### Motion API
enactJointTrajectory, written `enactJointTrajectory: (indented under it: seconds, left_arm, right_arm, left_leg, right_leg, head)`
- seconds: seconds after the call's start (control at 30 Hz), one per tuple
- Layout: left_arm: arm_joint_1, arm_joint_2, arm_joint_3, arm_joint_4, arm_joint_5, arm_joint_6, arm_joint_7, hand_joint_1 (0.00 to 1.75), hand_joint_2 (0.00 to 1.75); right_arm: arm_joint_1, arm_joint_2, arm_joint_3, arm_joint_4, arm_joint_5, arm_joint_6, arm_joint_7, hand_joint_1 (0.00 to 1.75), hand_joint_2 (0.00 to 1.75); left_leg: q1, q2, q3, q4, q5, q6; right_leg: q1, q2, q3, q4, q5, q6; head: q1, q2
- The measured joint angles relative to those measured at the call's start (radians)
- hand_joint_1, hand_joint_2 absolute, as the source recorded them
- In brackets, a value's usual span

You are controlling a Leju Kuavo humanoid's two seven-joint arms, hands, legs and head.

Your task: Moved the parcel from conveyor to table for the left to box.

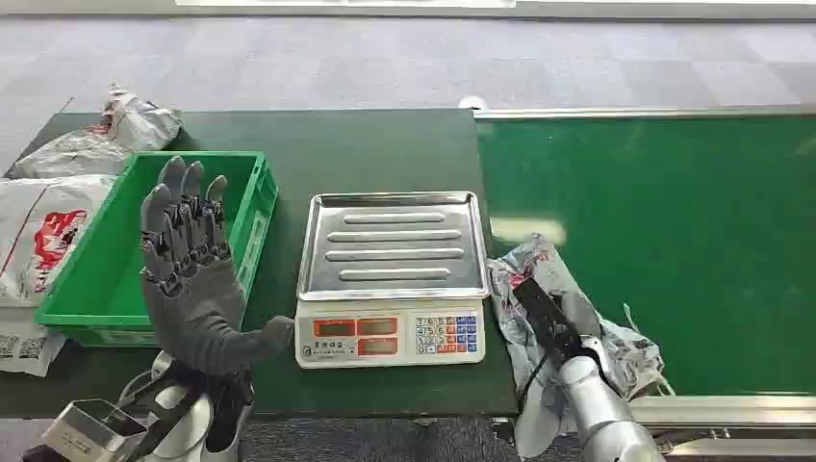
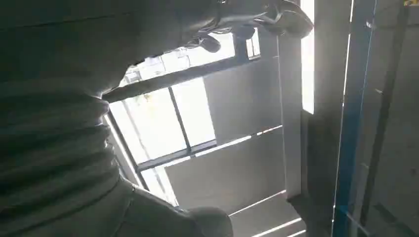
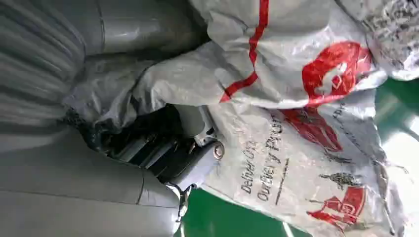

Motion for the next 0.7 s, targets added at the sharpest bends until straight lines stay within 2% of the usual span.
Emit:
enactJointTrajectory:
  seconds: [0.1,0.13,0.23,0.37,0.57,0.7]
  left_arm:
    - [0.004,0.000,0.001,-0.006,-0.001,0.007,0.001,0.00,1.75]
    - [0.006,0.000,0.001,-0.011,-0.002,0.013,0.002,0.00,1.75]
    - [0.022,-0.002,0.001,-0.026,-0.001,0.020,0.014,0.00,1.75]
    - [0.028,-0.007,0.001,-0.037,0.000,0.026,0.030,0.00,1.75]
    - [0.030,-0.008,-0.006,-0.037,0.004,0.055,0.035,0.00,1.75]
    - [0.030,-0.008,-0.009,-0.037,0.005,0.057,0.035,0.00,1.75]
  right_arm:
    - [0.039,0.016,0.015,-0.092,-0.058,-0.074,-0.038,1.75,1.75]
    - [0.060,0.029,0.019,-0.150,-0.099,-0.130,-0.072,1.75,1.75]
    - [0.151,0.088,0.045,-0.462,-0.177,-0.302,-0.079,1.75,1.75]
    - [0.222,0.154,0.076,-0.851,-0.147,-0.501,-0.070,1.75,1.75]
    - [0.237,0.190,0.059,-1.288,-0.139,-0.523,-0.082,1.75,1.75]
    - [0.237,0.199,0.040,-1.428,-0.148,-0.523,-0.094,1.75,1.75]
  left_leg:
    - [0.000,-0.001,-0.001,0.000,0.000,0.000]
    - [0.000,-0.001,-0.001,0.000,0.000,0.000]
    - [0.000,-0.003,-0.002,0.000,0.000,0.000]
    - [0.000,-0.003,-0.002,0.000,0.000,0.000]
    - [-0.001,-0.003,-0.001,0.000,-0.001,0.001]
    - [-0.002,-0.002,0.000,0.000,0.000,0.001]
  right_leg:
    - [0.000,-0.001,0.000,0.000,0.000,0.000]
    - [0.000,-0.001,0.000,0.000,0.000,0.000]
    - [0.000,-0.002,-0.001,0.000,-0.001,0.000]
    - [0.000,-0.002,-0.001,0.000,-0.002,0.000]
    - [-0.001,-0.002,0.000,0.000,-0.002,0.002]
    - [-0.002,-0.001,0.000,0.000,-0.001,0.002]
  head:
    - [0.000,0.000]
    - [0.000,0.000]
    - [0.000,0.000]
    - [0.000,0.000]
    - [0.000,0.000]
    - [0.000,0.000]
